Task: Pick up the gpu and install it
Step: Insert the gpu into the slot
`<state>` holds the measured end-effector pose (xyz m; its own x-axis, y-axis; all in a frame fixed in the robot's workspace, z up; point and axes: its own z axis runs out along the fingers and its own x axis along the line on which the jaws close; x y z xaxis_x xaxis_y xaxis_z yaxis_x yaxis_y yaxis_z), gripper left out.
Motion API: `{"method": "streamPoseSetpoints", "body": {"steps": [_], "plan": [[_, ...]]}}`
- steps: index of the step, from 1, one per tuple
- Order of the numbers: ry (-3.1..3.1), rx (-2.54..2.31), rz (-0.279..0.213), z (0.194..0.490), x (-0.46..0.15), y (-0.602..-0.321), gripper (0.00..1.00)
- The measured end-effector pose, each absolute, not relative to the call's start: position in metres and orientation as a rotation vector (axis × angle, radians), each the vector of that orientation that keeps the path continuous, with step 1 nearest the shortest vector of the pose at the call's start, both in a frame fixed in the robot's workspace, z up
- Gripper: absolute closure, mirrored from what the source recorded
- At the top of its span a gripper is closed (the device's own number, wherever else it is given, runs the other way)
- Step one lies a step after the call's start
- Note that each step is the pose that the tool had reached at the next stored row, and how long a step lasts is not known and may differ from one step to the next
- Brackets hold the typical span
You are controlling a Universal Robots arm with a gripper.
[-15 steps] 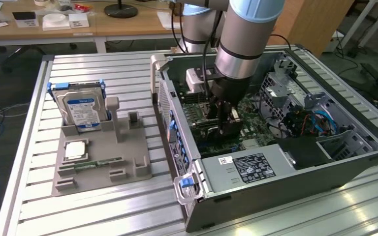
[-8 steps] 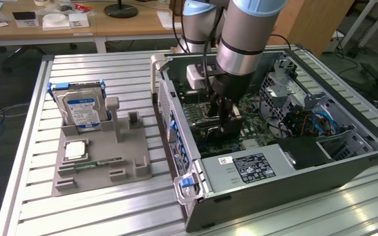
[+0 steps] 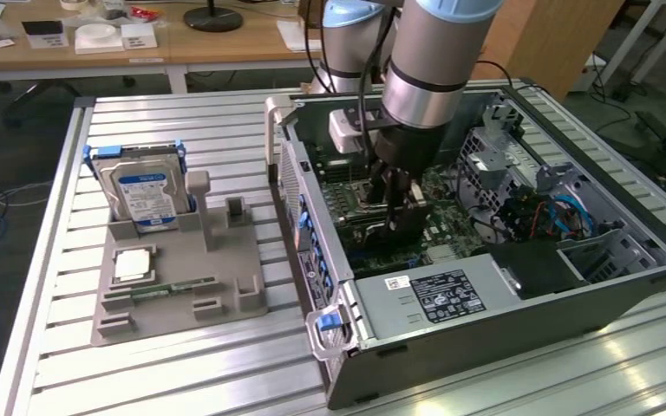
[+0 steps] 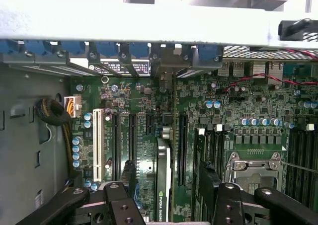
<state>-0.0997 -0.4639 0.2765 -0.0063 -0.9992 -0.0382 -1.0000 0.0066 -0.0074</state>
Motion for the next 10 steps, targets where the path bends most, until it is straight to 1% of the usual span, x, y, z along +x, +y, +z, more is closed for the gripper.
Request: {"method": "streamPoseSetpoints", "body": {"steps": [10], "plan": [[2.208,-2.194,0.029,0.2780,-0.0997,-0.4629,0.37]]}}
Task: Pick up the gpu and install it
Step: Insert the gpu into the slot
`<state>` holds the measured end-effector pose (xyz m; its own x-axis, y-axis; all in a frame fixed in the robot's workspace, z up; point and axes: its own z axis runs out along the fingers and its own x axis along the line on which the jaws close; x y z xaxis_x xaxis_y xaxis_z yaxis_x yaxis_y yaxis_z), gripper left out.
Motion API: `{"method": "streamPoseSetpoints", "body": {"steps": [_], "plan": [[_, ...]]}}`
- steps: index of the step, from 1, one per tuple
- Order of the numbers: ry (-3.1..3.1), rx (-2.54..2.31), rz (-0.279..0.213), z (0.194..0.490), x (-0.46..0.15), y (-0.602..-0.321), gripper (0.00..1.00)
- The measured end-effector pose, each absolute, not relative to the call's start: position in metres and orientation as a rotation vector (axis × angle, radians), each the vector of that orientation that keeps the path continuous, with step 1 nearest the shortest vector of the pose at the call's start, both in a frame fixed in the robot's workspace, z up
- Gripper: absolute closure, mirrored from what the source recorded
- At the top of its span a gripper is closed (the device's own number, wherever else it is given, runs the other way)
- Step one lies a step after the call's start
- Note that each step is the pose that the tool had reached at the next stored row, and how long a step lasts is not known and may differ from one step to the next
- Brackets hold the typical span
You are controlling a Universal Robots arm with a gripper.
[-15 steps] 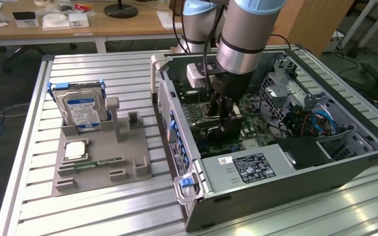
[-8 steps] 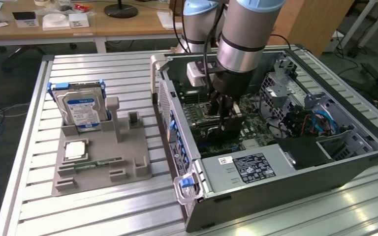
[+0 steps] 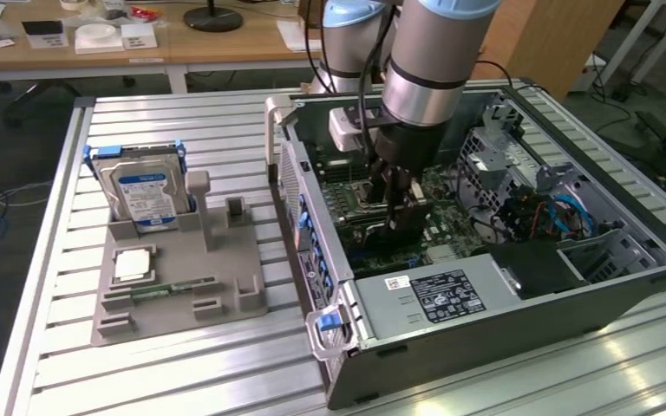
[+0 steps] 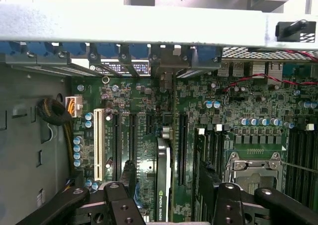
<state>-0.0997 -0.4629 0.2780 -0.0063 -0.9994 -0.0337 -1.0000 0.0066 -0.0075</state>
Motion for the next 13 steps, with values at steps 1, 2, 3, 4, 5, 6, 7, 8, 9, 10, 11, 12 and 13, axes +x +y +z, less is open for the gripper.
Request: {"method": "streamPoseSetpoints", "body": {"steps": [1,2,3,4,5,6,7,8,9,10,11,12,13], "plan": [[2.208,-2.194,0.029,0.278,-0.100,-0.463,0.37],[2.208,-2.194,0.029,0.279,-0.100,-0.463,0.37],[2.208,-2.194,0.029,0.280,-0.100,-0.463,0.37],[2.208,-2.193,0.029,0.281,-0.100,-0.463,0.37],[2.208,-2.194,0.029,0.282,-0.100,-0.463,0.37],[2.208,-2.194,0.029,0.283,-0.100,-0.463,0.37],[2.208,-2.194,0.029,0.284,-0.100,-0.463,0.37],[2.208,-2.194,0.029,0.285,-0.100,-0.463,0.37],[2.208,-2.193,0.029,0.286,-0.100,-0.463,0.37],[2.208,-2.194,0.029,0.287,-0.100,-0.463,0.37],[2.208,-2.194,0.029,0.289,-0.100,-0.463,0.37],[2.208,-2.194,0.029,0.290,-0.100,-0.463,0.37],[2.208,-2.194,0.029,0.291,-0.100,-0.463,0.37]]}}
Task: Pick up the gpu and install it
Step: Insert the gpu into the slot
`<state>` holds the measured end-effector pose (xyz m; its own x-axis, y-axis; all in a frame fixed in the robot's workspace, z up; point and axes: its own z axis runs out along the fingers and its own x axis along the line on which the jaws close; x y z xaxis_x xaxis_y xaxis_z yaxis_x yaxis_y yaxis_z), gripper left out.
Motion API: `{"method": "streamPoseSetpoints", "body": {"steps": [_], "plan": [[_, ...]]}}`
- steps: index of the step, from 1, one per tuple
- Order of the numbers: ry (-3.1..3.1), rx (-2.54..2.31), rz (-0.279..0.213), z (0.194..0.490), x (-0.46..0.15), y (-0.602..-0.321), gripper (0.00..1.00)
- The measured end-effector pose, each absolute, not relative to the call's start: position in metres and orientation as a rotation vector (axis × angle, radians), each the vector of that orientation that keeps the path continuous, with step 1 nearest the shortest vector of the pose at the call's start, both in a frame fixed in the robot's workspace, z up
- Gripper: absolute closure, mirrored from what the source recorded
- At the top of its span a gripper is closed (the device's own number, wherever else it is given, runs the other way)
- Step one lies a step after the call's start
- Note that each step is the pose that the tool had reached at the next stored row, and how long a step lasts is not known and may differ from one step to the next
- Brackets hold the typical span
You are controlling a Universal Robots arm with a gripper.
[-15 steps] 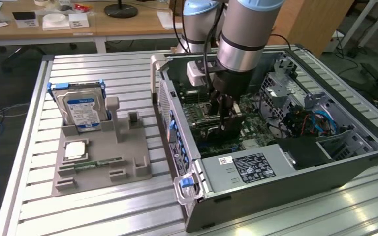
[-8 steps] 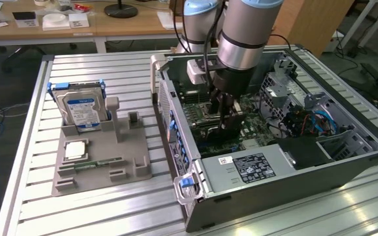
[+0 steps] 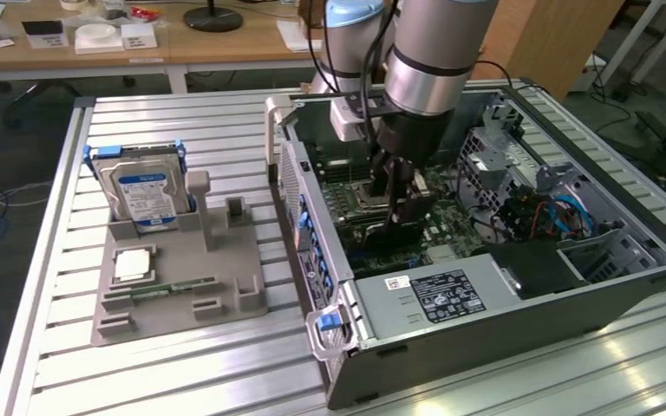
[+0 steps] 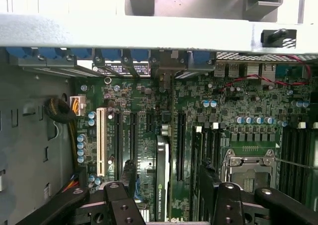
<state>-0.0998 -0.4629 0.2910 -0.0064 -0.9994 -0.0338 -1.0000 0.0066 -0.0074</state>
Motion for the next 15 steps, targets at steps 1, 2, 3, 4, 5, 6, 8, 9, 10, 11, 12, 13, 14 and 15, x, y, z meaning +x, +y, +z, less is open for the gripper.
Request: {"method": "streamPoseSetpoints", "body": {"steps": [1,2,3,4,5,6,8,9,10,11,12,13,14,15], "plan": [[2.208,-2.193,0.029,0.292,-0.100,-0.463,0.37],[2.208,-2.194,0.029,0.294,-0.100,-0.463,0.37],[2.208,-2.194,0.029,0.295,-0.100,-0.463,0.37],[2.208,-2.194,0.029,0.296,-0.100,-0.463,0.37],[2.208,-2.194,0.029,0.297,-0.100,-0.463,0.37],[2.208,-2.194,0.029,0.297,-0.100,-0.463,0.37],[2.208,-2.194,0.029,0.299,-0.100,-0.463,0.37],[2.208,-2.194,0.029,0.300,-0.100,-0.463,0.37],[2.208,-2.194,0.029,0.301,-0.100,-0.463,0.37],[2.208,-2.194,0.029,0.301,-0.100,-0.463,0.37],[2.208,-2.194,0.029,0.302,-0.100,-0.462,0.37],[2.208,-2.194,0.029,0.303,-0.100,-0.462,0.37],[2.208,-2.193,0.029,0.304,-0.100,-0.462,0.37],[2.208,-2.194,0.029,0.305,-0.100,-0.462,0.37]]}}
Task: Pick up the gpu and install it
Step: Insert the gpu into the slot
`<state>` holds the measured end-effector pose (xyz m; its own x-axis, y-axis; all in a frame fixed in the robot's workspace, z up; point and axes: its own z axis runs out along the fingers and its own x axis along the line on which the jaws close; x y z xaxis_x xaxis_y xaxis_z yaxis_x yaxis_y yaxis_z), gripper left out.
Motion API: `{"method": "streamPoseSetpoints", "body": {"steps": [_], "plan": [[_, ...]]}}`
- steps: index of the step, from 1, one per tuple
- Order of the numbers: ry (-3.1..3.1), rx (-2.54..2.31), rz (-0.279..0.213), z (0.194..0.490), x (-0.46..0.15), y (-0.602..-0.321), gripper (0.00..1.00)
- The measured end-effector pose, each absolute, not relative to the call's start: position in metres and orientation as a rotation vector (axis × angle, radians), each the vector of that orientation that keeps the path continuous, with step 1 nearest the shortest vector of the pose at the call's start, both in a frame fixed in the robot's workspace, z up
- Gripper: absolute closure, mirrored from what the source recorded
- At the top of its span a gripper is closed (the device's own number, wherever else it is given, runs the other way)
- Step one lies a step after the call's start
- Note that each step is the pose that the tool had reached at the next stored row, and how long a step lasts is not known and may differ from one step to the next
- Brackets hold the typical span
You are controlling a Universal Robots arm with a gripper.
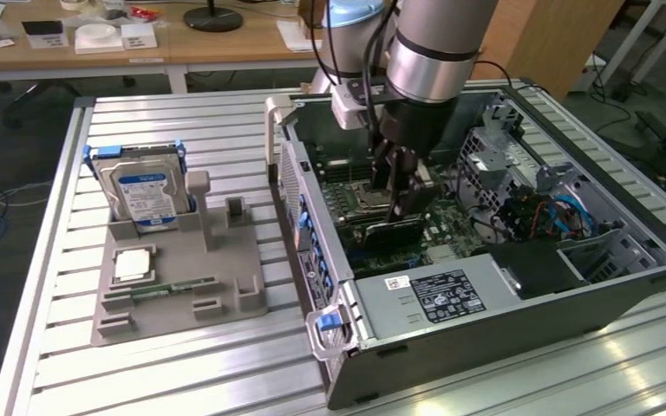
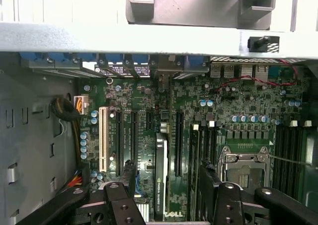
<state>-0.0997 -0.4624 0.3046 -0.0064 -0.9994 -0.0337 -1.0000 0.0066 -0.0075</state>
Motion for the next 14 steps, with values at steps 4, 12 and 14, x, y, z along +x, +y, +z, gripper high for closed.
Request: {"method": "streamPoseSetpoints", "body": {"steps": [4,12,14], "plan": [[2.208,-2.194,0.029,0.3074,-0.0997,-0.4622,0.37],[2.208,-2.194,0.028,0.3123,-0.0997,-0.4616,0.37],[2.208,-2.194,0.028,0.3124,-0.0997,-0.4615,0.37]]}}
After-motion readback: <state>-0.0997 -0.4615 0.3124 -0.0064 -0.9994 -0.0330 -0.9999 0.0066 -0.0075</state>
